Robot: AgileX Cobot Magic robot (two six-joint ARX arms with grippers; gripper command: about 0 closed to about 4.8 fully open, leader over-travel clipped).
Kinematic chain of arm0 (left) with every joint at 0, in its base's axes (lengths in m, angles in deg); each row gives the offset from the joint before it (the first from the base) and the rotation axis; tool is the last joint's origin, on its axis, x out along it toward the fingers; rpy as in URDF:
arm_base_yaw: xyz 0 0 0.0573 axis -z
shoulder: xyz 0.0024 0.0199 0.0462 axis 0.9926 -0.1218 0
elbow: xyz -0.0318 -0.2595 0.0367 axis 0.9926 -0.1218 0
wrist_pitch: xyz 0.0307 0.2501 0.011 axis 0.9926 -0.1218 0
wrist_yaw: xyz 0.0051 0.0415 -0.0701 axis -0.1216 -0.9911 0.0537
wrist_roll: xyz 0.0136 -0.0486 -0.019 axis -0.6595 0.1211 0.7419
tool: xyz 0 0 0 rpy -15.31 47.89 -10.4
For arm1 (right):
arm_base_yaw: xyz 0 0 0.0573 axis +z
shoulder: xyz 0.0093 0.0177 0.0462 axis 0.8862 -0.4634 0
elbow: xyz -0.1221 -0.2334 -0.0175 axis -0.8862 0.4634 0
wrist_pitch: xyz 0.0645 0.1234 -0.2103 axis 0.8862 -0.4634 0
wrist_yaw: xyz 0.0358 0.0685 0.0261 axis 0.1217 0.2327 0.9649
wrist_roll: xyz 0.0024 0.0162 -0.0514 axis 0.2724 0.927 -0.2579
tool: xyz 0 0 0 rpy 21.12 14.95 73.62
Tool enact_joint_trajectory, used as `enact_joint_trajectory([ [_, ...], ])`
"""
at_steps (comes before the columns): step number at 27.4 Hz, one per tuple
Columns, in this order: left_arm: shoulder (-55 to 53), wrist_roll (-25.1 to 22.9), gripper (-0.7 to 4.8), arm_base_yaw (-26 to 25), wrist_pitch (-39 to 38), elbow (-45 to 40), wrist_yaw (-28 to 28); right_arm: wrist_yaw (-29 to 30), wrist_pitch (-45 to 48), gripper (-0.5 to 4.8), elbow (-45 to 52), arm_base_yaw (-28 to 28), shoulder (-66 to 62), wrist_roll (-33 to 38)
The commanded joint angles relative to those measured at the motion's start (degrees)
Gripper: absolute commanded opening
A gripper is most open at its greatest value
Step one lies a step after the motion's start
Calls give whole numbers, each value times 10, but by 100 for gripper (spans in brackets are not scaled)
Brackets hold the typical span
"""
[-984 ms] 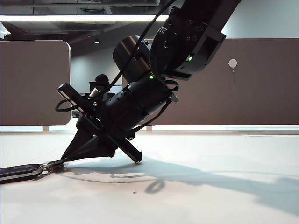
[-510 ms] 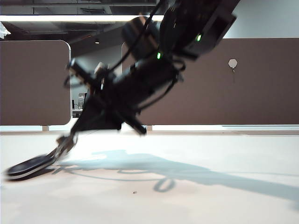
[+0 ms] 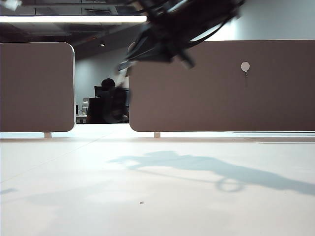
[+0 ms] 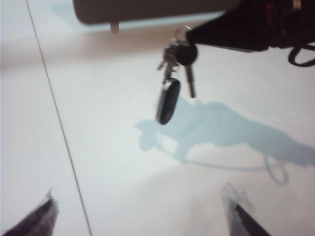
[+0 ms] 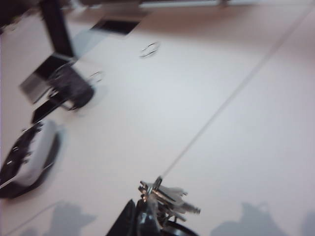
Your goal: Hang the bunch of keys on the hook.
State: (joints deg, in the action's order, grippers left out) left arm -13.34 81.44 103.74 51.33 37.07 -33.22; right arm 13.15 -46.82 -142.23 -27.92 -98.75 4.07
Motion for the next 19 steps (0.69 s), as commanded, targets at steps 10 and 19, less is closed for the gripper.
enact_joint_trajectory([
  [10, -182, 27, 479, 0, 229, 53, 25, -16, -127, -3, -212, -285, -2, -197],
  [19, -286, 24, 479, 0, 251, 84, -16, 95, -122, -3, -512, -402, -281, -212],
])
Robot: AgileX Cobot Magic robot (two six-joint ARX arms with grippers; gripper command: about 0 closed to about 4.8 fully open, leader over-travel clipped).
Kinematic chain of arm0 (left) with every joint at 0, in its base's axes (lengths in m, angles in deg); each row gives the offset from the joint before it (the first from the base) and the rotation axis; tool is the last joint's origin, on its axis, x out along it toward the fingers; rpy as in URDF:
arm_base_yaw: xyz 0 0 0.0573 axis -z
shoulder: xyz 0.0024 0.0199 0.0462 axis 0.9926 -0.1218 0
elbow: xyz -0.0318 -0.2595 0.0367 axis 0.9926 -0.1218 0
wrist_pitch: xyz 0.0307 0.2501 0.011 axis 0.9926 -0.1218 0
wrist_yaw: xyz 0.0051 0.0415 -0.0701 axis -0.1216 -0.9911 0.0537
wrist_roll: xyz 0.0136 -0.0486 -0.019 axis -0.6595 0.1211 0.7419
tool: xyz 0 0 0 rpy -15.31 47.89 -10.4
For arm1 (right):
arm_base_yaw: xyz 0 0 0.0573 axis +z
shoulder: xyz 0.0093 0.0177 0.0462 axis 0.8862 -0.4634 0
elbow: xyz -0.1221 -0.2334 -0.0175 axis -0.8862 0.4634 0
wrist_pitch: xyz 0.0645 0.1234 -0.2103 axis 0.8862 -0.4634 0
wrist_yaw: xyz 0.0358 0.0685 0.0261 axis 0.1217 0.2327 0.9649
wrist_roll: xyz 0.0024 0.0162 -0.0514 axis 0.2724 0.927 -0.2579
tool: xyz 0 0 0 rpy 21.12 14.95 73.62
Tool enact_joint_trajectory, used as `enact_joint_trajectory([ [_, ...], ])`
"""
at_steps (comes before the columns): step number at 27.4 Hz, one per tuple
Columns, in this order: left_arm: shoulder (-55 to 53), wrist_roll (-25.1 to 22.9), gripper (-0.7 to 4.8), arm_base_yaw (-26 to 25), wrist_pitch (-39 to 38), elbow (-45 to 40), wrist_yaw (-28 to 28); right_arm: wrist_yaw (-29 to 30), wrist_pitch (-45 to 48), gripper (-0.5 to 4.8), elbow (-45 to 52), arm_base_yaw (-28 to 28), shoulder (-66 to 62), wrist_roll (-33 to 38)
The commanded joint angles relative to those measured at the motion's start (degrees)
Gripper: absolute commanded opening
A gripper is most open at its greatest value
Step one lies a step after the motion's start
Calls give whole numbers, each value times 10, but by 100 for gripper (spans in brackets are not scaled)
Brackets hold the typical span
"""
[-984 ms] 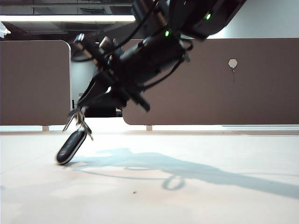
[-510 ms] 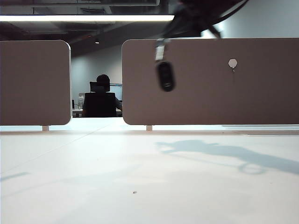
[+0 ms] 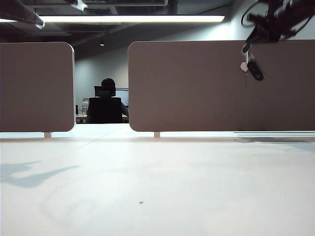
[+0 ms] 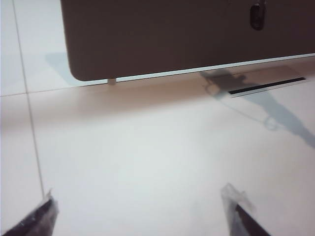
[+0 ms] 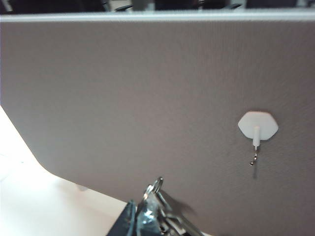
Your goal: Hang the bunch of keys on the hook.
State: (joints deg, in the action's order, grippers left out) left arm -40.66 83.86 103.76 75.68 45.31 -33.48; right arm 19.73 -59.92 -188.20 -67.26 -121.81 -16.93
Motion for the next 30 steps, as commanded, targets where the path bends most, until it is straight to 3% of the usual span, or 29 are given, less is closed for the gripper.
enact_joint_trajectory([
  [1, -16, -1, 479, 0, 8, 2, -17, 29, 10, -3, -67, -10, -66, -2],
  [15, -31, -33, 479, -1, 7, 2, -30, 40, 49, -3, -243, -21, -216, 7],
  [30, -31, -33, 479, 0, -4, 2, -37, -4, 146, -3, -243, -47, -273, 75],
])
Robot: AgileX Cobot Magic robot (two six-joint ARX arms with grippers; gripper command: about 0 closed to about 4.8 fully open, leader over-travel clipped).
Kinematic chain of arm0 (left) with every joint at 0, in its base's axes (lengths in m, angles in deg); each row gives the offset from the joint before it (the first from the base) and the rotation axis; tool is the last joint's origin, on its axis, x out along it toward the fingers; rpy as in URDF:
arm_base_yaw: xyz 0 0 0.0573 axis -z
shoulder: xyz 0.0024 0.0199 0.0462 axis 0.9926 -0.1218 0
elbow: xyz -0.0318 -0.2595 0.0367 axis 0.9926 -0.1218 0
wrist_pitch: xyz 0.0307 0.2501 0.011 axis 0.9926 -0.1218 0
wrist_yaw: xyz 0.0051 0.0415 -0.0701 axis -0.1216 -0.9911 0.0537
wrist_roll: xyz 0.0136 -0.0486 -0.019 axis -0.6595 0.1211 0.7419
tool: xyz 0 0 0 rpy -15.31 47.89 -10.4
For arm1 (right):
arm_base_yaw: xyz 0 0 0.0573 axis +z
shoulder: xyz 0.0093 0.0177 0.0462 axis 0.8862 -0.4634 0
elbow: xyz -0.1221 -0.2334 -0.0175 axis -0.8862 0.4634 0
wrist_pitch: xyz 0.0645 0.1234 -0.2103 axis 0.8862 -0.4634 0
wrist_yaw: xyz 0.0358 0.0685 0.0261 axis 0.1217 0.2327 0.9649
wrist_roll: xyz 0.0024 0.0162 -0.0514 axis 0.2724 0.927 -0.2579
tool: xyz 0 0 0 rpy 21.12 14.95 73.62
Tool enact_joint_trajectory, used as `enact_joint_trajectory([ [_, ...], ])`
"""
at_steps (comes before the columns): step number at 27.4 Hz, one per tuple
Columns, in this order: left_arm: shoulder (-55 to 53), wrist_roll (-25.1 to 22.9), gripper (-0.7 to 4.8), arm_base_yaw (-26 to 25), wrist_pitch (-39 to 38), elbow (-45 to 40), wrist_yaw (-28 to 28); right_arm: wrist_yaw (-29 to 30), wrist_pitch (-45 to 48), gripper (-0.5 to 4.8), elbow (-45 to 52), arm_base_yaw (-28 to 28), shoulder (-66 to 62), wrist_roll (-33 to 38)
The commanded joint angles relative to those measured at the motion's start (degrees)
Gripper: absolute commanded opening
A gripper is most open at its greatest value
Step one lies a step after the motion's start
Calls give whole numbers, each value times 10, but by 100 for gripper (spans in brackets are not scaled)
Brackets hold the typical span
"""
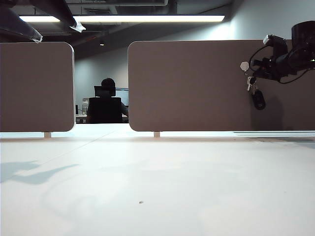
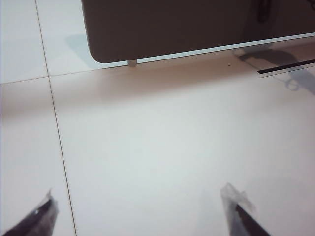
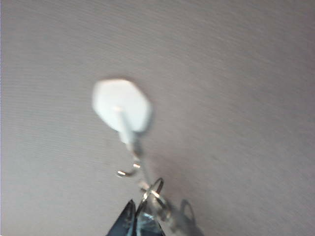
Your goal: Hang the bunch of keys on the hook.
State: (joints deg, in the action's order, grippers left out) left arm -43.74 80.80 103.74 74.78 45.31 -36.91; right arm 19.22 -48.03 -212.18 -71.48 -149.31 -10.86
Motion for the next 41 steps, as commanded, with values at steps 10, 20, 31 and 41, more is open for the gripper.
enact_joint_trajectory([
  [10, 0, 0, 479, 0, 5, 2, -12, 101, 15, -3, -4, 7, 19, 50],
  [20, 0, -1, 479, 0, 4, 2, -12, 64, 10, -3, -4, 14, 17, 39],
  [31, 0, 0, 479, 0, 2, 2, -12, 29, 21, -3, -4, 8, 14, 31],
  [41, -32, -25, 479, 13, 67, 35, 17, 39, 33, -3, -4, 9, -1, 34],
])
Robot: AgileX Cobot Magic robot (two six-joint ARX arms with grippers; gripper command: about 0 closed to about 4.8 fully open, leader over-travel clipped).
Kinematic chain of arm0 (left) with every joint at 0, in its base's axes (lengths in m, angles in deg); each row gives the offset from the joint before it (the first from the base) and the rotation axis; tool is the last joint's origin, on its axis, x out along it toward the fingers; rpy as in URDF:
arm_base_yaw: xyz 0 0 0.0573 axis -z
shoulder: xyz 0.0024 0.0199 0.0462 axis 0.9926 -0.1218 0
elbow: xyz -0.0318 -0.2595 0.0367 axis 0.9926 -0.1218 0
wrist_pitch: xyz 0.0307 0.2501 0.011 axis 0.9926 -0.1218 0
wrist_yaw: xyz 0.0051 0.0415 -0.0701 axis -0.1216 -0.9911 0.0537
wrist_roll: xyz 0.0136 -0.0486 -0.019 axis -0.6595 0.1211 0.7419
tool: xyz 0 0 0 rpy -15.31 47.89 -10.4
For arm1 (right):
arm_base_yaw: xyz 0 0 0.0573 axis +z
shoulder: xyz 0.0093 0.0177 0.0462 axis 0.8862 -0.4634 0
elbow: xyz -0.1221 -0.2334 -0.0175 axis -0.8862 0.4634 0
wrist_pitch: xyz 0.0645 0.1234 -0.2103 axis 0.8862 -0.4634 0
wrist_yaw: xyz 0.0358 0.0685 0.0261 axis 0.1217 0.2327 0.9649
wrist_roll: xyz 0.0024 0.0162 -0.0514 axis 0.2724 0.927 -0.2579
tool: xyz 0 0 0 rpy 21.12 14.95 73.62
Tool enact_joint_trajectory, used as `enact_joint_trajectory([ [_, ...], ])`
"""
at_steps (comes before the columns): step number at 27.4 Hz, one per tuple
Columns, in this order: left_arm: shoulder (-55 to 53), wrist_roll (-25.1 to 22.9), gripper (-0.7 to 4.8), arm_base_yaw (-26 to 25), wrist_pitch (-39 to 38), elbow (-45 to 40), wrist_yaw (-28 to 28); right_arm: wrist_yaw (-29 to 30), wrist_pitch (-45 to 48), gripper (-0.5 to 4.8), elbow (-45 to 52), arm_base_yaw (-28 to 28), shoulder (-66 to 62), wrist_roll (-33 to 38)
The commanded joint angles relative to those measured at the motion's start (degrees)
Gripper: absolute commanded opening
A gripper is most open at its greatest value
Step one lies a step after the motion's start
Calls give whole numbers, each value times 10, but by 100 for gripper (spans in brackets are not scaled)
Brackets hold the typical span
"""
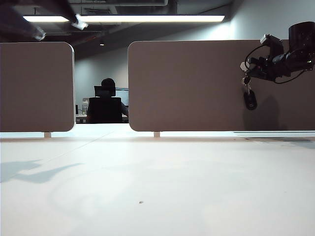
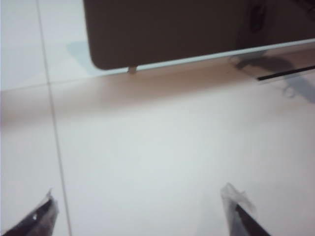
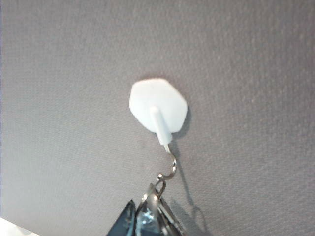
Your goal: Hang the bunch of keys on the hook.
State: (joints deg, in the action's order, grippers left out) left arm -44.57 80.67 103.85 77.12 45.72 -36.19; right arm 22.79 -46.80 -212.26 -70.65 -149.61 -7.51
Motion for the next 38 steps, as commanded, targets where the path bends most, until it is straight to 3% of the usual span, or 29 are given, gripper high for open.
enact_joint_trajectory([
  [1, -57, -31, 479, 21, 46, 66, 10, 4, 24, -3, -3, 0, 1, 0],
  [7, -271, -33, 479, 28, 85, 229, 37, 11, 27, -3, -3, 5, 0, 13],
  [11, -394, -33, 479, 30, 156, 301, 99, 21, 36, -3, -3, 9, 0, 14],
  [17, -468, -45, 479, 59, 155, 419, 103, 4, 58, -3, -3, 8, 0, 17],
  [21, -469, -45, 479, 63, 155, 432, 98, -38, 61, -3, -3, 3, -3, 13],
  [25, -471, -74, 479, 71, 171, 432, 98, -40, 56, -3, -3, 0, -7, 22],
  [30, -471, -73, 479, 71, 162, 433, 98, -60, 32, -3, -3, 1, -3, 16],
  [34, -476, -69, 479, 71, 158, 433, 99, -97, -112, -3, -3, 0, 15, -45],
  [38, -477, -46, 479, 73, 120, 433, 101, -97, -231, -3, -2, 2, 15, -49],
])
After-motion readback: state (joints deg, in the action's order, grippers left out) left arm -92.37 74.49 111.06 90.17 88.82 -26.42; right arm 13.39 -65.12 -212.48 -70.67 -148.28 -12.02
